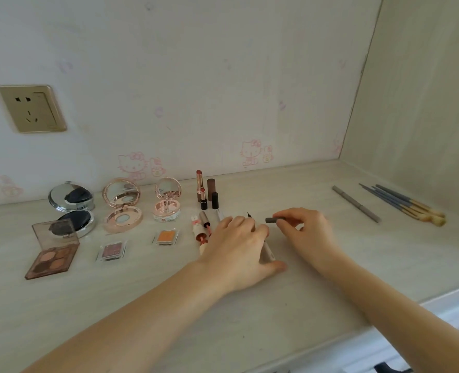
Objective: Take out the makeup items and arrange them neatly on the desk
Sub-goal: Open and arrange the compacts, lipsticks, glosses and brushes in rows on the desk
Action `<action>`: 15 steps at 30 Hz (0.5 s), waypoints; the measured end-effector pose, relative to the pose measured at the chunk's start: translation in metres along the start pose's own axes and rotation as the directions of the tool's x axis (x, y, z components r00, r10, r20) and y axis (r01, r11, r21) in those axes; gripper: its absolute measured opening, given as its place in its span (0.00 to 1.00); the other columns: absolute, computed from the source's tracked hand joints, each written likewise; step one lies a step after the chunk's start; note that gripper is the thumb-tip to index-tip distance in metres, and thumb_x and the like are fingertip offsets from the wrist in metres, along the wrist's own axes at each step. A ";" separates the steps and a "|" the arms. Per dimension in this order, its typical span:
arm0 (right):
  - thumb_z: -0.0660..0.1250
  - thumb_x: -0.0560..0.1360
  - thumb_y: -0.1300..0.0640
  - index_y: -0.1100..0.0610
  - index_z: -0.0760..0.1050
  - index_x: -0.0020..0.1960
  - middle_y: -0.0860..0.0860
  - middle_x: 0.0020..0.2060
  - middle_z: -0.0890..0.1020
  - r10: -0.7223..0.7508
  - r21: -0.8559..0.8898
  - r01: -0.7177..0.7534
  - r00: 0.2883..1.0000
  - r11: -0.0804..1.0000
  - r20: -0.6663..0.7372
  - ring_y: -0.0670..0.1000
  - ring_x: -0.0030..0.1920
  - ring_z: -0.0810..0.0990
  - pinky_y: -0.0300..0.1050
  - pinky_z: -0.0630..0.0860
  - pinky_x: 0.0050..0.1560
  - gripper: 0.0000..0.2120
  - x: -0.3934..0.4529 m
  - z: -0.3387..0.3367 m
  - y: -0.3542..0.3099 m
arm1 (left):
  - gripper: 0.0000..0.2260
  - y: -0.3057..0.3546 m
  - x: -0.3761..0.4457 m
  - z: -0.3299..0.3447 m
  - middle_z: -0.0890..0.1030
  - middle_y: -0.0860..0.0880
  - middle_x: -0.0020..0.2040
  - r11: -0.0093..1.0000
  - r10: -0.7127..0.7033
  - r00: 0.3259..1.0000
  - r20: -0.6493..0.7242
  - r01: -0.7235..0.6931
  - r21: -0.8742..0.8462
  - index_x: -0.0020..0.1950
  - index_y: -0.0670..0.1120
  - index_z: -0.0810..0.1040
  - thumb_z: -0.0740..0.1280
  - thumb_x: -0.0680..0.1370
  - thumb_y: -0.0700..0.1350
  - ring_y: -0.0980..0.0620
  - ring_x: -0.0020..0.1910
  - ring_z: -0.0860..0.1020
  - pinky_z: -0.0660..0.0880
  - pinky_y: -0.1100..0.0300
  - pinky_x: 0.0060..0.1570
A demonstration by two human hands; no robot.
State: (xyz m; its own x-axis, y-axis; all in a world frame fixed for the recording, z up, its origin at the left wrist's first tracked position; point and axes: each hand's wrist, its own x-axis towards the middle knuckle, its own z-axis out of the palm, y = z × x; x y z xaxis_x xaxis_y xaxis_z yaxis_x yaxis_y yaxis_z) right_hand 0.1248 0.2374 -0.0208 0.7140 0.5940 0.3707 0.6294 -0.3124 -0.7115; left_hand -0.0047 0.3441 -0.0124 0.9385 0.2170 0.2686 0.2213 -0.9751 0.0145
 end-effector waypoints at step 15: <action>0.66 0.74 0.61 0.52 0.81 0.54 0.49 0.42 0.78 -0.237 -0.309 0.254 0.967 0.917 0.093 0.52 0.46 0.75 0.40 0.69 0.45 0.11 -0.009 0.010 0.004 | 0.24 -0.002 -0.029 0.003 0.72 0.55 0.68 0.998 0.023 0.998 -0.059 -0.026 -0.062 0.62 0.52 0.77 0.57 0.75 0.64 0.56 0.70 0.64 0.50 0.55 0.74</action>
State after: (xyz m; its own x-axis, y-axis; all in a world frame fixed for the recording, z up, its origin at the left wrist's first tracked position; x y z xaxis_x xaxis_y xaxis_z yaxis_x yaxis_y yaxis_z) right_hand 0.1178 0.2388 -0.0328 0.5129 0.7174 0.4715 0.8530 -0.3643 -0.3737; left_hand -0.0312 0.3397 -0.0224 0.9260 0.1919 0.3250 0.1798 -0.9814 0.0671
